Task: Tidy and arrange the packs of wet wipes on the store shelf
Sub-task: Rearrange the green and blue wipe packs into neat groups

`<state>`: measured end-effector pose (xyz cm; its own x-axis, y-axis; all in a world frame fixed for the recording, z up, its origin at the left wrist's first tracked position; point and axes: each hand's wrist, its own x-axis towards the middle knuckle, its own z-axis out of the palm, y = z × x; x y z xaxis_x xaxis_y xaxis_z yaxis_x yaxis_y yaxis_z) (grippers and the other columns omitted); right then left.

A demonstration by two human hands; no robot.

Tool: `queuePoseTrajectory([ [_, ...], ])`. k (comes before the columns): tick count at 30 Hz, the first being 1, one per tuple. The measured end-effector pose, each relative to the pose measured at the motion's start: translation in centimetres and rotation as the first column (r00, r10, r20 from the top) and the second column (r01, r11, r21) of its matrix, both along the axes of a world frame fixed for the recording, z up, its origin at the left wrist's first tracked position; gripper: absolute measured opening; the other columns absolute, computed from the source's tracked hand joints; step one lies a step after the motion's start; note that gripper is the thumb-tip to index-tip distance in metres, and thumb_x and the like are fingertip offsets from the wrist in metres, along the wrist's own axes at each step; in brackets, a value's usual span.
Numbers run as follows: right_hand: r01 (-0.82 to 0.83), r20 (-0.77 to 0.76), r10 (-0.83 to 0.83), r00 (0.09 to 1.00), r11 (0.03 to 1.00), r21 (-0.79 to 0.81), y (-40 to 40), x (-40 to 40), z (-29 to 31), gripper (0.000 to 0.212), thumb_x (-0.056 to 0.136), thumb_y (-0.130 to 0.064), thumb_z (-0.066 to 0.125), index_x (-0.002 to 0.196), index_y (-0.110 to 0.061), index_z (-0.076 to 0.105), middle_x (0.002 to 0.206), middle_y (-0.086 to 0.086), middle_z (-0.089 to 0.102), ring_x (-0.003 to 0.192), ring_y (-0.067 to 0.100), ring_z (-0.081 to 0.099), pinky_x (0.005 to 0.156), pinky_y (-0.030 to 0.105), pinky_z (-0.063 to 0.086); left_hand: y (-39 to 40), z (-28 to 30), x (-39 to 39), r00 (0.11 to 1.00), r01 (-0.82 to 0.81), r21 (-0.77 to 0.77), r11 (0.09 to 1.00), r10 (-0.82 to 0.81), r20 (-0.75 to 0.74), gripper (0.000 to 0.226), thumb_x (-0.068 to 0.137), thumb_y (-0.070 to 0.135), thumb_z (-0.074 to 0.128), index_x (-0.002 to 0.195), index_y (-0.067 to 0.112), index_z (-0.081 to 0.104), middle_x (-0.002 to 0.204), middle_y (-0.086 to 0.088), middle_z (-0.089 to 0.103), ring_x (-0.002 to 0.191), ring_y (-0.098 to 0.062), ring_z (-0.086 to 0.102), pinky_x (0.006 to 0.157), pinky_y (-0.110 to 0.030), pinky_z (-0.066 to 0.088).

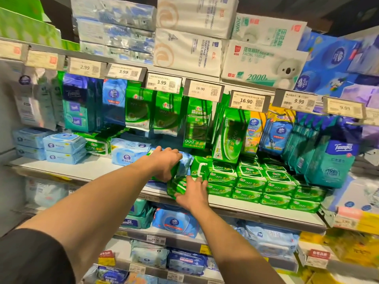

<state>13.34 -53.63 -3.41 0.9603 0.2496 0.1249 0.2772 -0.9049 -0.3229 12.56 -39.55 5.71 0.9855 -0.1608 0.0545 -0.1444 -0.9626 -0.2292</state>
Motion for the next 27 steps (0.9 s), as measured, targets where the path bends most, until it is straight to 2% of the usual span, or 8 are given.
queuePoseTrajectory([
  [6,-0.017,-0.023,0.017,1.0,1.0,0.003,2.0,0.5,0.1,0.066,0.078,-0.041,0.071,0.134,-0.019,0.043,0.132,0.017,0.043,0.128,0.038,0.031,0.094,0.045,0.045,1.8,-0.2,-0.2,1.0,-0.004,-0.035,0.999,0.003,-0.02,0.062,0.072,0.025,0.074,0.126,0.016,0.045,0.123,-0.005,0.047,0.118,-0.028,0.046,0.102,-0.049,0.034],
  [12,-0.009,-0.06,0.009,0.998,1.0,0.004,-0.3,1.6,0.1,0.068,0.079,-0.043,0.07,0.137,-0.02,0.041,0.138,0.015,0.041,0.131,0.036,0.029,0.102,0.045,0.041,1.8,0.0,-0.5,1.0,0.01,-0.022,1.0,-0.011,-0.017,0.064,0.073,0.023,0.073,0.129,0.015,0.044,0.123,-0.006,0.047,0.118,-0.028,0.045,0.102,-0.049,0.033],
  [18,-0.092,-0.069,0.086,0.994,0.993,-0.074,-0.7,2.6,0.8,0.071,0.077,-0.024,0.07,0.139,-0.017,0.037,0.14,0.013,0.037,0.133,0.032,0.027,0.104,0.043,0.042,2.1,0.1,-0.6,0.999,0.019,-0.046,0.999,-0.02,-0.025,0.067,0.074,0.02,0.072,0.134,0.014,0.042,0.126,-0.006,0.047,0.12,-0.029,0.043,0.104,-0.052,0.031],
  [27,-0.217,-0.03,0.216,0.976,0.954,-0.204,1.1,2.9,1.4,0.076,0.076,-0.019,0.073,0.14,-0.014,0.032,0.137,0.014,0.032,0.135,0.032,0.024,0.103,0.043,0.041,2.4,0.3,-0.3,1.0,0.018,-0.027,0.999,-0.019,-0.008,0.07,0.074,0.02,0.071,0.137,0.015,0.041,0.129,-0.005,0.046,0.122,-0.028,0.043,0.1,-0.046,0.033],
])
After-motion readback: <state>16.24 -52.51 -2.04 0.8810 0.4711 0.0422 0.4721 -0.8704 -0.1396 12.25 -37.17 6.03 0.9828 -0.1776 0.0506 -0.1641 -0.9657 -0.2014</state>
